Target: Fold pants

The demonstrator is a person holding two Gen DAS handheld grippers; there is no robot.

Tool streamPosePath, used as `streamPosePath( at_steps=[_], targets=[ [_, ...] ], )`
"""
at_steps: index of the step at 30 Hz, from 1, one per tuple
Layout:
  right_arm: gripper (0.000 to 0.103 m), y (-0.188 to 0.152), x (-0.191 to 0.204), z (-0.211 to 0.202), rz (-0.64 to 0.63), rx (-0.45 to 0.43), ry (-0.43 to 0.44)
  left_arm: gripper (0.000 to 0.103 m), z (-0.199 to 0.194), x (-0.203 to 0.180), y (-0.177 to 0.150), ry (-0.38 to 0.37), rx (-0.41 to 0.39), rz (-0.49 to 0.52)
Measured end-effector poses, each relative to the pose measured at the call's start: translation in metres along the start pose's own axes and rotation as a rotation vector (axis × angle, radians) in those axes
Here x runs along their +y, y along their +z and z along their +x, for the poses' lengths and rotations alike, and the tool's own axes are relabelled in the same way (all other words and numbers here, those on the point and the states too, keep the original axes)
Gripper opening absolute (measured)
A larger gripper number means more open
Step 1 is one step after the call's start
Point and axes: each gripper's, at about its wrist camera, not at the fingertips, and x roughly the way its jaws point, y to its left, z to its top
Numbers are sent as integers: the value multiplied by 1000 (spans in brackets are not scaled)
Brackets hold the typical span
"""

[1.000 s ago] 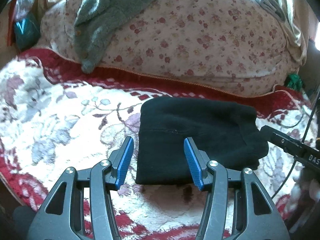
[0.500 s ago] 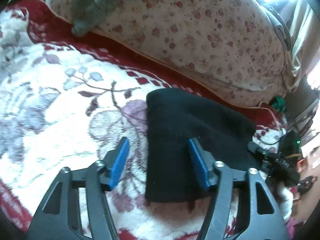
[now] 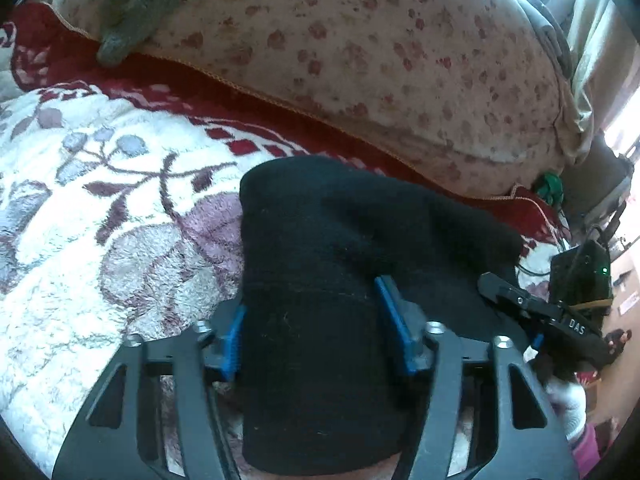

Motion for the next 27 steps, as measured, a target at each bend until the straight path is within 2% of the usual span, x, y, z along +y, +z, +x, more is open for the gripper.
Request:
streamPosePath(
  at_steps=[3, 5, 9, 13, 18, 23, 27],
  targets=[
    [39, 4, 20, -6, -39, -12, 15, 36, -13, 4, 3, -15, -10, -20],
    [38, 9, 40, -7, -75, -11, 40, 35, -30, 7, 5, -14, -35, -31],
    [38, 17, 80, 8, -136, 8, 89, 35, -74, 19, 13, 33, -122, -18],
    [38, 20, 125, 42, -164, 32, 169, 35, -121, 55, 26, 73, -166, -44],
    [38, 10, 169, 100, -166, 96, 237, 35, -167, 110, 33, 170, -203, -60],
    [38, -5, 195, 164, -173, 171, 249, 35, -174, 164, 27, 235, -198, -129],
    [40, -14, 192, 205, -160, 238, 190, 37, -153, 202, 14, 265, -134, -222]
  ],
)
